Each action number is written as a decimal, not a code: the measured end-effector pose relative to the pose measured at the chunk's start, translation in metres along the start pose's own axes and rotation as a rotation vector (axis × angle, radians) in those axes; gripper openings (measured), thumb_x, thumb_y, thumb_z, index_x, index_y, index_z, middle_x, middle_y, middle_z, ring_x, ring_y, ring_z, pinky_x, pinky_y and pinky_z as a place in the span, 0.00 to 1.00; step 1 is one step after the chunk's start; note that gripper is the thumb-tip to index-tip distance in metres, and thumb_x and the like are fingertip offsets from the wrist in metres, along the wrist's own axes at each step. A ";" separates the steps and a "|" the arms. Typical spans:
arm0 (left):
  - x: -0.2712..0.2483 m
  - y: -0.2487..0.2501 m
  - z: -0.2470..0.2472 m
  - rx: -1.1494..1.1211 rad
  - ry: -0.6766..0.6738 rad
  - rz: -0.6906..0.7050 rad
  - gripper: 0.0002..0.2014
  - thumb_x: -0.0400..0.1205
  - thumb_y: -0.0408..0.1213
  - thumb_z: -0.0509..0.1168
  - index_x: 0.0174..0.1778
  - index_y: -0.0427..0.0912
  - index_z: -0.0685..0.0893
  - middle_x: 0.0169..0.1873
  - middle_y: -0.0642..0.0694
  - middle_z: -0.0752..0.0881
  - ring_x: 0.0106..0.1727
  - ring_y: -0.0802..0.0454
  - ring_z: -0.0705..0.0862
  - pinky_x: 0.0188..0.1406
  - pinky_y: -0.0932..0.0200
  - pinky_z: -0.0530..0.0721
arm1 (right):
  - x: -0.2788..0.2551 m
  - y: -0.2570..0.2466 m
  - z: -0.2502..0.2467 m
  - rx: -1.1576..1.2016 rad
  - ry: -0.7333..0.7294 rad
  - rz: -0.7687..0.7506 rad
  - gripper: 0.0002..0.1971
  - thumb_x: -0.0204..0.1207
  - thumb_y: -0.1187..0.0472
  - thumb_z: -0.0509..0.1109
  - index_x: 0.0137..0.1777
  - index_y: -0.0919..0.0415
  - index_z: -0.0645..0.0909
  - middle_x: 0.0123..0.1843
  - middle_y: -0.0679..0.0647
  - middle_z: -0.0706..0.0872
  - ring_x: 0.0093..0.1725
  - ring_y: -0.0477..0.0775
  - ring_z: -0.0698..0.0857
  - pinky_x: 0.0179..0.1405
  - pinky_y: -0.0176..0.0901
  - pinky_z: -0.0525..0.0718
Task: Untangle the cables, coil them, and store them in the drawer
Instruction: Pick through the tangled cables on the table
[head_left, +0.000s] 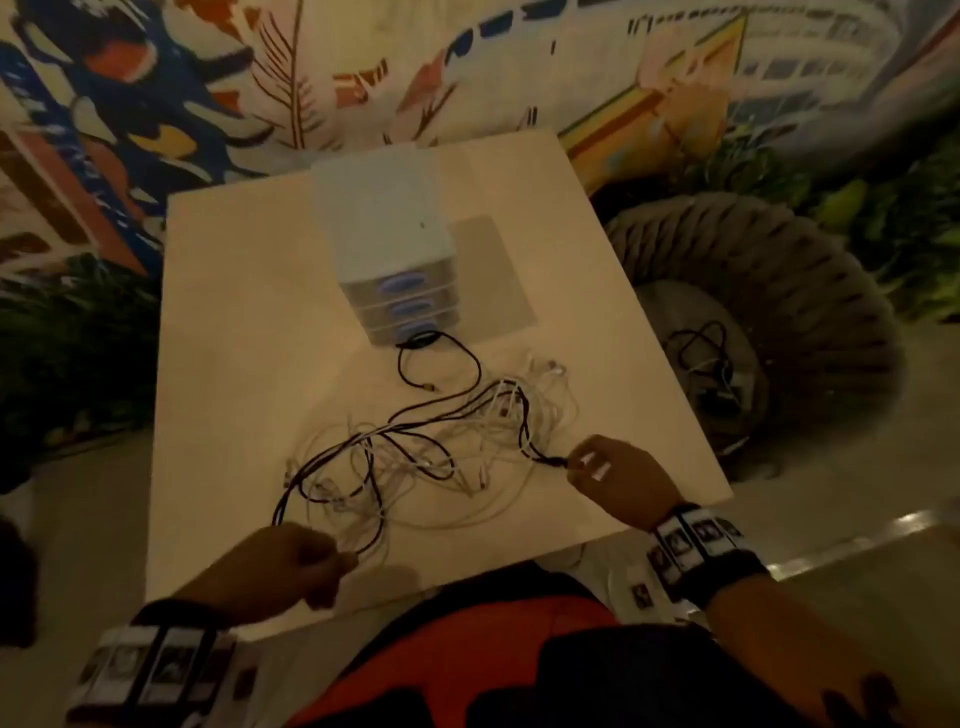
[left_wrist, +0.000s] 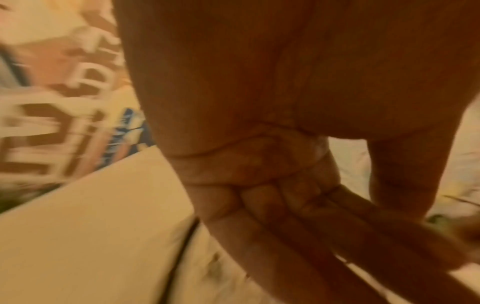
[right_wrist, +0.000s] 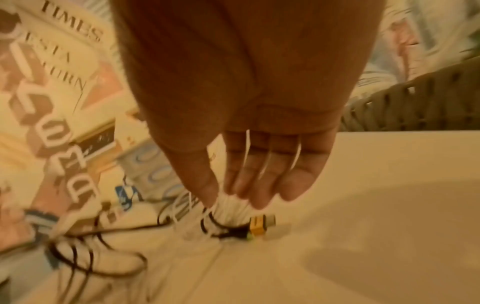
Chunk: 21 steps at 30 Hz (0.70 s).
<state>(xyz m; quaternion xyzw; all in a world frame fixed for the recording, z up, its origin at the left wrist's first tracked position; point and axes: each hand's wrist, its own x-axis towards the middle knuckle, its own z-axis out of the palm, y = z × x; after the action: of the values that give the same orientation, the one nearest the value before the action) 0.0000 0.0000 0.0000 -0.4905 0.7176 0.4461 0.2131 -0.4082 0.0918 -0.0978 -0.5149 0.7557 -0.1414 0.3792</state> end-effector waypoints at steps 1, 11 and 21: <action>0.005 0.008 -0.004 0.007 0.020 0.051 0.22 0.85 0.59 0.62 0.36 0.48 0.90 0.35 0.60 0.92 0.37 0.64 0.89 0.44 0.65 0.85 | 0.010 0.001 0.006 -0.010 0.014 0.009 0.12 0.77 0.48 0.76 0.59 0.47 0.82 0.51 0.48 0.85 0.50 0.49 0.84 0.53 0.46 0.83; 0.060 0.088 -0.009 0.083 0.130 0.367 0.09 0.88 0.51 0.62 0.56 0.59 0.87 0.43 0.64 0.90 0.40 0.66 0.88 0.46 0.60 0.88 | 0.024 -0.002 0.021 -0.062 -0.005 0.117 0.13 0.78 0.49 0.76 0.59 0.52 0.88 0.57 0.55 0.87 0.57 0.58 0.85 0.55 0.46 0.81; 0.114 0.120 0.008 -0.030 0.279 0.382 0.21 0.89 0.43 0.61 0.78 0.61 0.70 0.60 0.58 0.82 0.45 0.57 0.85 0.48 0.52 0.85 | -0.013 -0.028 0.000 0.219 0.190 -0.092 0.10 0.88 0.57 0.65 0.59 0.52 0.89 0.53 0.49 0.91 0.44 0.43 0.89 0.52 0.37 0.84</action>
<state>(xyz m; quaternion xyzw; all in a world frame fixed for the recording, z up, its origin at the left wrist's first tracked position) -0.1567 -0.0370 -0.0372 -0.4059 0.8131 0.4169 0.0165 -0.3869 0.0916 -0.0755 -0.4888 0.7440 -0.2882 0.3528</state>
